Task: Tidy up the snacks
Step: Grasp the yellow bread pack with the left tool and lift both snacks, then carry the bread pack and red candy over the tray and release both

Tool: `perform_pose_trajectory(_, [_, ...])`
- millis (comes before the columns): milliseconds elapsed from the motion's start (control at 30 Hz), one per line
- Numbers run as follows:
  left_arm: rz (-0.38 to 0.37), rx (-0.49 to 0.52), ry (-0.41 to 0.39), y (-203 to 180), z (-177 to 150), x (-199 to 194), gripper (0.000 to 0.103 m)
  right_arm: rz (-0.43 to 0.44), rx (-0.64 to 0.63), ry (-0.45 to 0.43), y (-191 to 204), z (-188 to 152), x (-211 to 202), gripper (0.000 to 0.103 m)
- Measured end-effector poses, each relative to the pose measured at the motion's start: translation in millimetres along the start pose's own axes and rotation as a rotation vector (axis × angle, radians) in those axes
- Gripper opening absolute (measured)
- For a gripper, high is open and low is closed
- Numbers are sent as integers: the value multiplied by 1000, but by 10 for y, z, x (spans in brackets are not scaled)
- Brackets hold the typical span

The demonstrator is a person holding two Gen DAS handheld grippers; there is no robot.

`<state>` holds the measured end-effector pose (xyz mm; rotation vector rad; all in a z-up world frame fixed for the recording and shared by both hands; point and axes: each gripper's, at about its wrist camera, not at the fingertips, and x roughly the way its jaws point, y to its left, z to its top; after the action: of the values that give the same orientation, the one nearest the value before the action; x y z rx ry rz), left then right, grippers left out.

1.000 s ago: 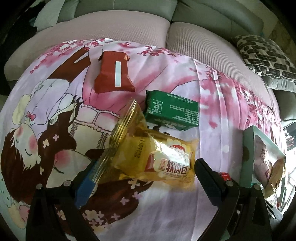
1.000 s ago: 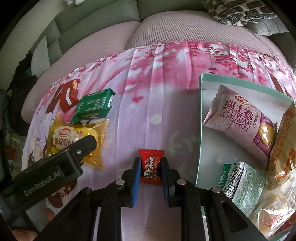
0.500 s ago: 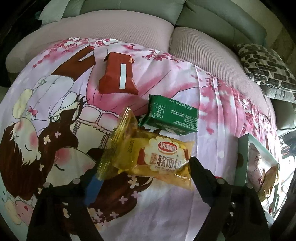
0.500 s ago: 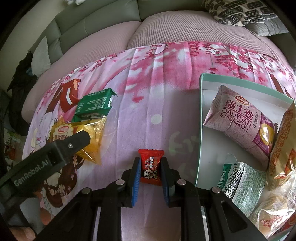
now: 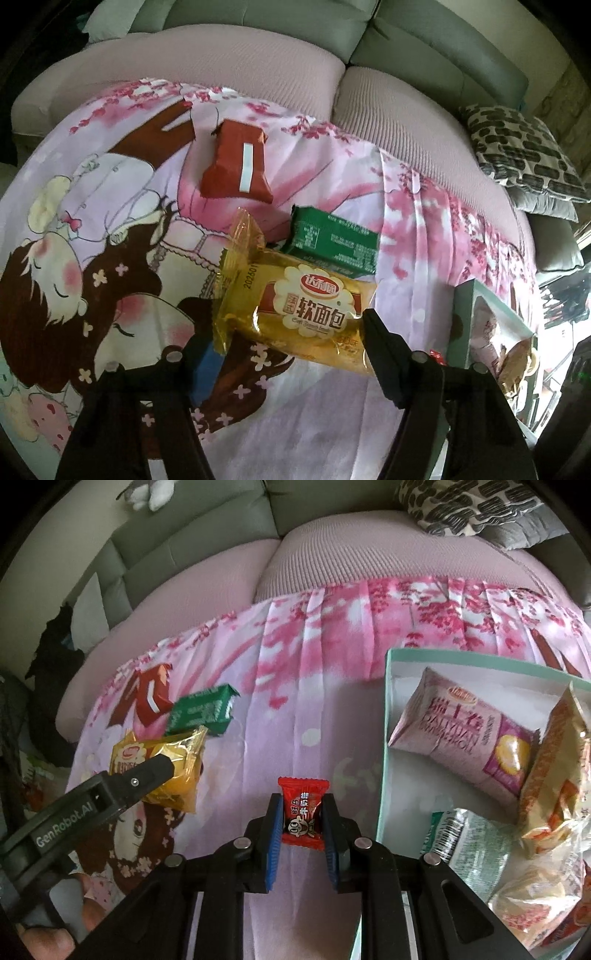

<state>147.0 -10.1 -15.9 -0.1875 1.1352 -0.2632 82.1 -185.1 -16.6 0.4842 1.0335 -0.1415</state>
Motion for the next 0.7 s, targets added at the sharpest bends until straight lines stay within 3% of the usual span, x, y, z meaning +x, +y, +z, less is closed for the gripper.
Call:
perform_pose_trajectory(467, [-46,33,-88,-177,41,-461,72,3,24,-105,-114,36,-545,22])
perform_pose_trajectory(700, [-121,106,-127,-536,-5,-687,72,-79,109,-178,-576,56,-930,22])
